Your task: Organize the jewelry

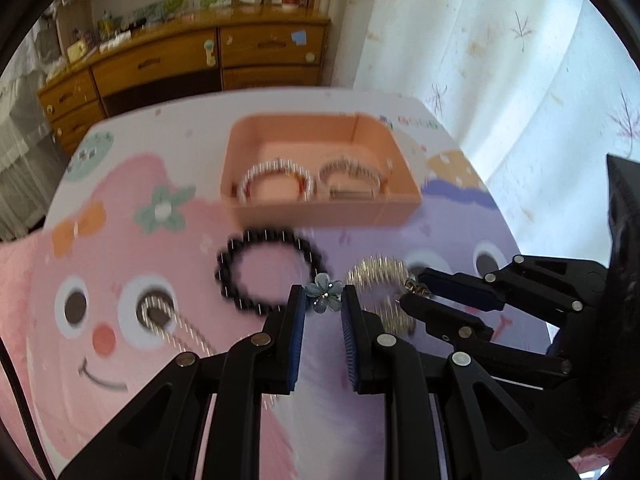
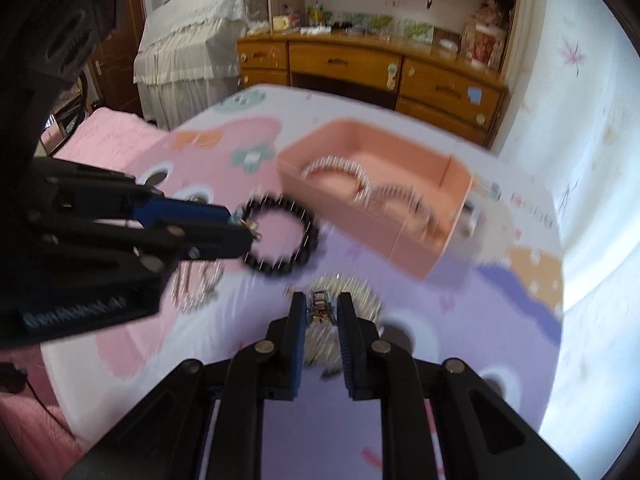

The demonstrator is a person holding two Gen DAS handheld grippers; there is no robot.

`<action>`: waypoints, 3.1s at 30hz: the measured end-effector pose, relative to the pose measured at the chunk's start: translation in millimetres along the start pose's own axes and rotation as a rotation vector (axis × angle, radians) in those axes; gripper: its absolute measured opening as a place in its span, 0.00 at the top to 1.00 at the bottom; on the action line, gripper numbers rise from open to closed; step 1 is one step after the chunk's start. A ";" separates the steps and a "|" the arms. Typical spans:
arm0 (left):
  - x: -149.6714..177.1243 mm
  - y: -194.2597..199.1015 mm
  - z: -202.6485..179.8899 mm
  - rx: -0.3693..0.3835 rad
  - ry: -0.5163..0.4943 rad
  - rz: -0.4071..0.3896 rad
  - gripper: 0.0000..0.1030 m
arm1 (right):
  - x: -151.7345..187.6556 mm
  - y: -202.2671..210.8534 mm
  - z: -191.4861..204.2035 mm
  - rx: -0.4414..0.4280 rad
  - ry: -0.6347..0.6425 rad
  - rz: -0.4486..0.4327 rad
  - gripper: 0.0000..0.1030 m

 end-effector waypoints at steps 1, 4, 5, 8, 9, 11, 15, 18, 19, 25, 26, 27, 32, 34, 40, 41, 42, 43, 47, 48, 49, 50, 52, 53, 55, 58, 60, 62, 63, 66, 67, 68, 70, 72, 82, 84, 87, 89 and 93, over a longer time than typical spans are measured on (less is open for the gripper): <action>-6.7 0.1 0.2 -0.005 -0.005 -0.018 0.84 | -7.5 1.1 -2.6 0.010 0.006 -0.016 0.85; -32.6 -0.5 1.0 -0.015 -0.021 -0.078 0.84 | -28.5 4.5 -10.9 0.034 0.011 -0.066 0.85; -39.5 -0.7 1.5 -0.018 -0.024 -0.093 0.84 | -36.4 5.4 -14.4 0.039 0.005 -0.084 0.85; -62.0 -3.4 3.9 -0.028 -0.030 -0.138 0.84 | -55.7 8.1 -27.0 0.059 -0.007 -0.131 0.85; -69.4 -4.3 4.4 -0.029 -0.030 -0.154 0.84 | -61.8 9.0 -30.8 0.072 -0.008 -0.147 0.85; -81.5 -6.5 4.1 -0.028 -0.040 -0.182 0.84 | -70.7 9.5 -37.1 0.093 -0.007 -0.171 0.85; -101.1 -9.6 -1.7 -0.023 -0.082 -0.222 0.84 | -84.1 9.1 -49.3 0.133 -0.007 -0.201 0.85; -111.0 -10.8 -9.1 0.000 -0.116 -0.243 0.84 | -89.8 9.3 -56.3 0.148 -0.013 -0.213 0.85; -112.8 -12.0 -10.5 0.005 -0.120 -0.243 0.84 | -90.1 9.0 -58.2 0.153 -0.018 -0.213 0.85; -110.6 -23.5 -7.0 -0.010 -0.094 -0.196 0.55 | -78.2 -4.3 -69.3 0.155 -0.074 -0.139 0.81; -108.9 -23.0 -6.2 0.004 -0.087 -0.195 0.50 | -77.1 -3.8 -69.6 0.153 -0.078 -0.140 0.79; -108.6 -22.6 -4.9 0.020 -0.081 -0.193 0.50 | -76.0 -3.1 -69.6 0.153 -0.084 -0.140 0.76; -101.9 -26.6 5.3 0.013 -0.091 -0.165 0.48 | -67.1 -4.4 -66.7 0.157 -0.110 -0.118 0.69; -96.4 -28.5 11.3 0.014 -0.095 -0.149 0.46 | -62.0 -6.6 -63.4 0.157 -0.122 -0.102 0.67; -63.8 -34.1 35.7 0.002 -0.078 -0.065 0.41 | -32.2 -14.3 -46.2 0.124 -0.250 -0.014 0.58; -57.1 -35.2 39.8 0.002 -0.071 -0.045 0.41 | -26.5 -14.4 -42.9 0.106 -0.286 -0.006 0.57; -48.2 -35.8 44.6 0.005 -0.062 -0.019 0.41 | -20.9 -14.4 -38.4 0.080 -0.325 0.002 0.56; -40.3 -36.1 48.2 0.008 -0.055 0.000 0.41 | -13.8 -14.5 -32.6 0.044 -0.373 0.013 0.55; -3.1 -34.4 64.7 0.014 -0.042 0.085 0.41 | 14.2 -16.0 -9.1 -0.032 -0.549 0.072 0.55; 7.2 -33.3 69.0 0.015 -0.046 0.109 0.41 | 19.2 -16.2 -5.1 -0.035 -0.581 0.083 0.55; 13.1 -32.3 71.4 0.015 -0.050 0.122 0.41 | 24.7 -16.2 -1.2 -0.037 -0.617 0.092 0.55; 21.5 -30.7 75.1 0.015 -0.058 0.140 0.41 | 30.6 -16.0 3.1 -0.039 -0.664 0.098 0.55; 37.1 -26.2 82.4 0.017 -0.080 0.166 0.41 | 39.6 -14.1 9.3 -0.041 -0.750 0.099 0.55; 41.9 -25.1 85.1 0.016 -0.091 0.175 0.40 | 43.8 -12.9 12.8 -0.041 -0.798 0.096 0.55; 54.3 -22.9 92.3 0.014 -0.124 0.189 0.33 | 49.4 -12.2 18.0 -0.035 -0.862 0.098 0.55; 62.3 -21.3 99.6 0.014 -0.180 0.182 0.28 | 55.1 -15.2 25.5 0.004 -0.937 0.113 0.55; 63.2 -22.2 101.9 0.012 -0.213 0.169 0.22 | 57.6 -19.1 29.6 0.018 -0.976 0.123 0.55; 62.4 -23.8 102.9 0.013 -0.250 0.147 0.19 | 62.6 -24.0 34.3 0.036 -1.018 0.136 0.55; 62.0 -24.7 103.0 0.014 -0.262 0.133 0.18 | 64.6 -26.4 35.7 0.045 -1.030 0.139 0.55; 61.1 -28.6 97.8 0.037 -0.296 0.109 0.11 | 69.3 -29.8 38.9 0.093 -1.060 0.142 0.55; 61.2 -30.0 96.1 0.036 -0.310 0.098 0.10 | 70.0 -30.5 39.8 0.108 -1.063 0.141 0.55; 62.1 -31.9 94.2 0.034 -0.321 0.096 0.09 | 70.2 -30.8 39.8 0.126 -1.062 0.141 0.55; 65.1 -37.1 89.6 0.048 -0.342 0.102 0.09 | 69.4 -31.3 39.1 0.161 -1.050 0.143 0.55; 68.1 -41.7 86.3 0.058 -0.359 0.106 0.09 | 69.0 -30.9 38.9 0.200 -1.027 0.155 0.55; 69.7 -59.0 75.0 0.113 -0.352 0.100 0.04 | 66.7 -31.9 41.3 0.326 -0.868 0.182 0.55; 67.0 -61.1 71.8 0.119 -0.348 0.090 0.03 | 65.0 -34.2 40.4 0.342 -0.839 0.183 0.55; 62.1 -65.0 66.9 0.108 -0.344 0.077 0.03 | 64.6 -34.6 39.0 0.361 -0.808 0.178 0.55; 60.4 -66.4 64.4 0.105 -0.340 0.073 0.03 | 63.3 -33.7 36.6 0.366 -0.809 0.161 0.55; 60.7 -66.3 65.2 0.099 -0.326 0.069 0.03 | 62.1 -36.4 34.9 0.364 -0.799 0.161 0.55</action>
Point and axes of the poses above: each gripper's, at about its wrist camera, not at the fingertips, and y roughly against the way its jaws point, z to its left, x to its underside, the point moved 9 cm from there along -y, roughly the way its jaws point, and after that the axes turned 6 degrees about -x, right-handed, at the moved point
